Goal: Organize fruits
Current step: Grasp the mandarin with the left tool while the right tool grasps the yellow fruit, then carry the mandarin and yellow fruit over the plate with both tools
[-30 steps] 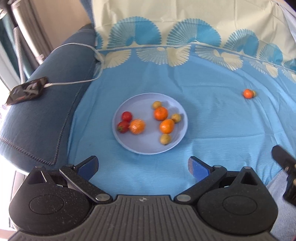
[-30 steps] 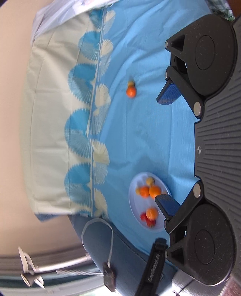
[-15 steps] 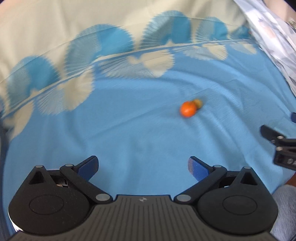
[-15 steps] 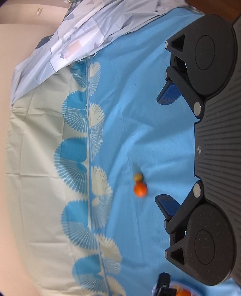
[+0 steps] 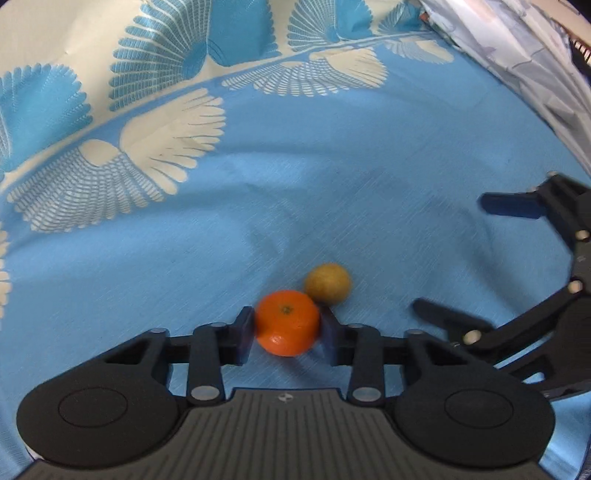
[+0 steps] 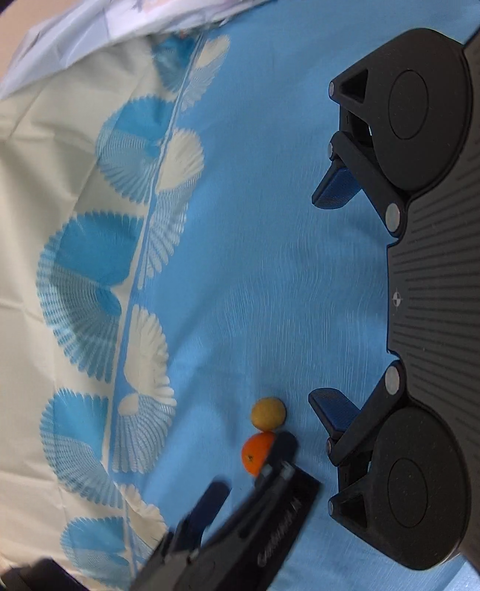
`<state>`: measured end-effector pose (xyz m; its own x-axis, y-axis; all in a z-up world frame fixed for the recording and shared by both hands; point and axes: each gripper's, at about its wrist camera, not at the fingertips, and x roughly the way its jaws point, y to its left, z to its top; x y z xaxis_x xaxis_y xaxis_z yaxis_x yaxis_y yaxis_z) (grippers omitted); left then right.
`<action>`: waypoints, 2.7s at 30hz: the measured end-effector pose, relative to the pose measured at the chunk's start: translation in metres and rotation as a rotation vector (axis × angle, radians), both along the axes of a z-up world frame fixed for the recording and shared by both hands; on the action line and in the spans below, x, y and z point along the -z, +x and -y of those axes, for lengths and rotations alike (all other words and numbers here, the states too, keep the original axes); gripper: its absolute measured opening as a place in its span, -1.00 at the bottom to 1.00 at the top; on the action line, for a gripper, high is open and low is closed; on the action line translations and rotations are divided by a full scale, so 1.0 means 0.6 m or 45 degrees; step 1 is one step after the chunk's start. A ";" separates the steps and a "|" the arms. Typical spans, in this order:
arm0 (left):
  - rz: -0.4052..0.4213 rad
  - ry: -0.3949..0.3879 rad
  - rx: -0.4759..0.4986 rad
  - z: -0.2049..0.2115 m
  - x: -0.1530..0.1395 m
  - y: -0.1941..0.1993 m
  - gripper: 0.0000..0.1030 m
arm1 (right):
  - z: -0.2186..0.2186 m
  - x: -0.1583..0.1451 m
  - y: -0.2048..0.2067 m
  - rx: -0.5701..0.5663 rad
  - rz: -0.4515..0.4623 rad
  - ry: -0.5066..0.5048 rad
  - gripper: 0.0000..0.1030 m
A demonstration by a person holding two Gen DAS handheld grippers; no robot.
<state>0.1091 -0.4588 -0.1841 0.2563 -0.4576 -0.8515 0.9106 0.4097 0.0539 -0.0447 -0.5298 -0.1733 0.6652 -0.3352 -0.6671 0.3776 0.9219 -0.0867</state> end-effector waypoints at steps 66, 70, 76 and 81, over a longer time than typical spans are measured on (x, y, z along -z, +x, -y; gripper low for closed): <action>0.050 -0.240 -0.853 -0.807 -0.374 -0.344 -0.22 | -0.667 -0.351 -0.267 -0.542 0.209 0.107 -0.46; 0.046 -0.235 -0.855 -0.805 -0.371 -0.340 -0.22 | -0.670 -0.350 -0.263 -0.539 0.201 0.108 -0.46; 0.027 -0.212 -0.883 -0.804 -0.363 -0.328 -0.22 | -0.670 -0.345 -0.255 -0.530 0.176 0.122 -0.46; 0.011 -0.198 -0.902 -0.806 -0.355 -0.312 -0.22 | -0.662 -0.338 -0.242 -0.518 0.153 0.136 -0.46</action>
